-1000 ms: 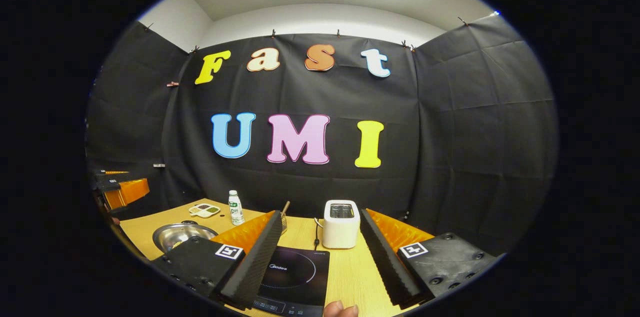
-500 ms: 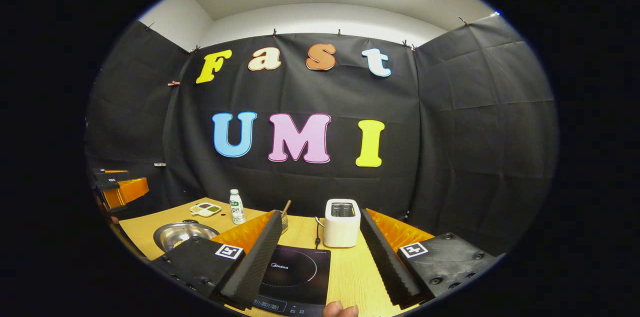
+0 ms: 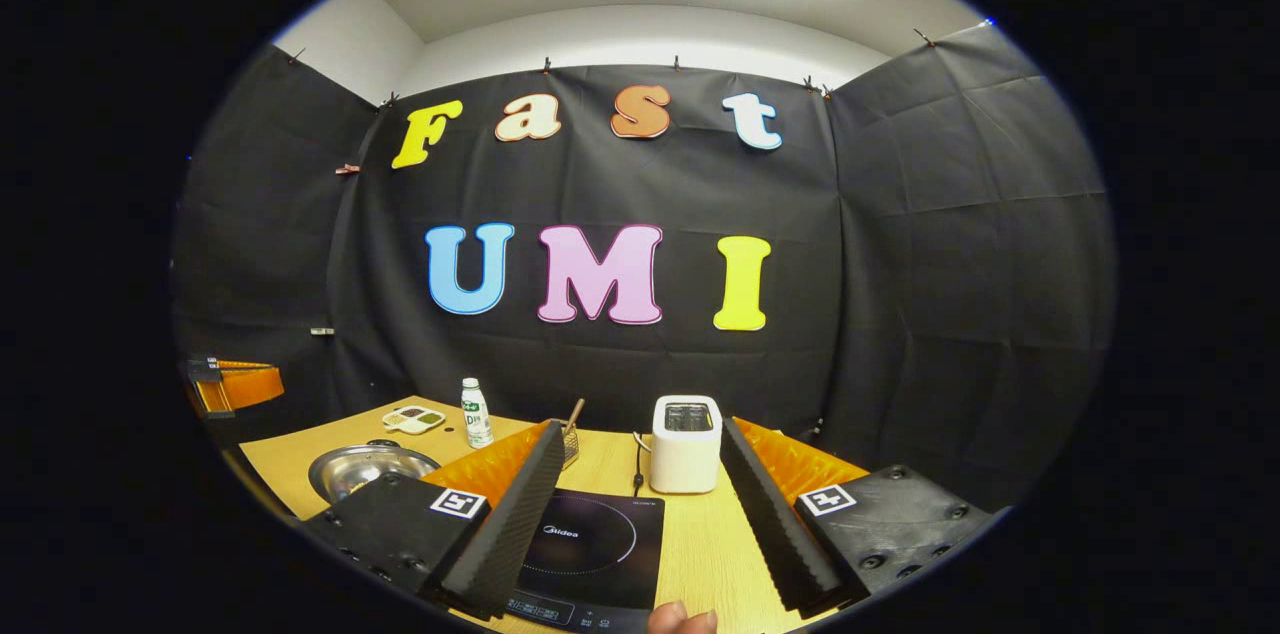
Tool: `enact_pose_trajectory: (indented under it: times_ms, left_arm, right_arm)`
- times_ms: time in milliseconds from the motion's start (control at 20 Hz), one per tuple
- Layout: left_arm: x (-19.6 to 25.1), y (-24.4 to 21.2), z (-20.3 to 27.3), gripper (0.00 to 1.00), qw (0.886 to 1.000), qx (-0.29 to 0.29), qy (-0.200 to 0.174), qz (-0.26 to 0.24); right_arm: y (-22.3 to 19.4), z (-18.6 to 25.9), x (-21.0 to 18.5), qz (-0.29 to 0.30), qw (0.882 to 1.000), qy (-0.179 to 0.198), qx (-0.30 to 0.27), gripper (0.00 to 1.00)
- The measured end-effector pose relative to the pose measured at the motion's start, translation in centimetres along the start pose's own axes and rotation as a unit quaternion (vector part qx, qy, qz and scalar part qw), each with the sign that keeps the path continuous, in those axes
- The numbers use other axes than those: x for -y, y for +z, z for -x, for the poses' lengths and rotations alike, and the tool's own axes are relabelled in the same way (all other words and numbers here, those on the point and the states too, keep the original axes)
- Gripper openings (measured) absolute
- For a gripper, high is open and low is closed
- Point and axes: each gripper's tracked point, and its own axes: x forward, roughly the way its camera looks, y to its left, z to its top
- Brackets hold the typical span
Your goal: First push the handle of the pot to place it horizontally, then grasp the pot with both hands and set it on the induction cooktop.
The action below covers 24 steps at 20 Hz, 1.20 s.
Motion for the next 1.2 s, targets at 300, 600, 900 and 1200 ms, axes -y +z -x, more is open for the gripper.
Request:
enact_pose_trajectory:
  times_ms: [300,600,900,1200]
  left_arm:
    - [-0.1,-8.1,0.3,0.05,0.988,-0.132,-0.076,0.006]
    - [-2.7,-17.3,1.4,0.05,0.951,-0.287,-0.113,0.021]
    - [-5.5,-23.6,1.9,0.05,0.908,-0.402,-0.104,-0.056]
    - [-4.9,-26.1,0.1,0.05,0.885,-0.442,-0.115,-0.088]
  right_arm:
    - [-0.8,-0.5,0.7,0.002,1.000,-0.006,-0.005,0.98]
    - [-1.7,-0.4,1.3,-0.003,1.000,-0.011,-0.011,0.98]
    - [-2.0,-0.8,1.3,-0.007,1.000,-0.012,-0.012,0.98]
    - [-2.9,-1.3,0.7,-0.008,1.000,-0.003,-0.019,0.98]
